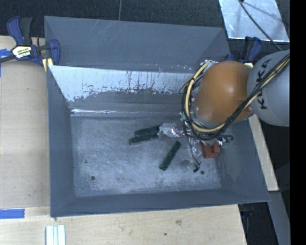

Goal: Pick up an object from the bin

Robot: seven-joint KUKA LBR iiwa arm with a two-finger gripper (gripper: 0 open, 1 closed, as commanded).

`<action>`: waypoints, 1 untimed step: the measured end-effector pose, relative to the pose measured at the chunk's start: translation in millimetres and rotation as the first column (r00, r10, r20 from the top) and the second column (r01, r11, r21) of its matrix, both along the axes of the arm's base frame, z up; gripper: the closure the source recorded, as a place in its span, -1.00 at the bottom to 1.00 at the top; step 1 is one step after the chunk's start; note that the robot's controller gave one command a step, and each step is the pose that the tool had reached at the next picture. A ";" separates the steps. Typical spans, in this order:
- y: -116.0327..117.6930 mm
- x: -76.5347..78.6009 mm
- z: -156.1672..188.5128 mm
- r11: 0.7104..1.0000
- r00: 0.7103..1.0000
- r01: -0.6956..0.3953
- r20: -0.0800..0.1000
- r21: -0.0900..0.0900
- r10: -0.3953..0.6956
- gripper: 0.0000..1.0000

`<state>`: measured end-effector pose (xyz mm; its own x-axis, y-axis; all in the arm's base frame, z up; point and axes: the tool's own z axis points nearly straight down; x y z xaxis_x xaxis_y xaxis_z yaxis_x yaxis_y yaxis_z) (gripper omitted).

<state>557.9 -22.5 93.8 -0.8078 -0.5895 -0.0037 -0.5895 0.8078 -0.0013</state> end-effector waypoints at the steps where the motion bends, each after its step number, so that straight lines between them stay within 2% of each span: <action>1: 11.1 -5.5 -23.5 0.975 0.975 -0.220 -0.004 -0.001 0.220 -1.00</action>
Offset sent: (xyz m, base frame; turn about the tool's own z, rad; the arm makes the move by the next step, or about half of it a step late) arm -0.0060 0.0115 -0.0238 -0.2258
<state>552.3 -11.4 70.3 -0.6579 -0.7531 -0.0005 -0.7531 0.6579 0.0004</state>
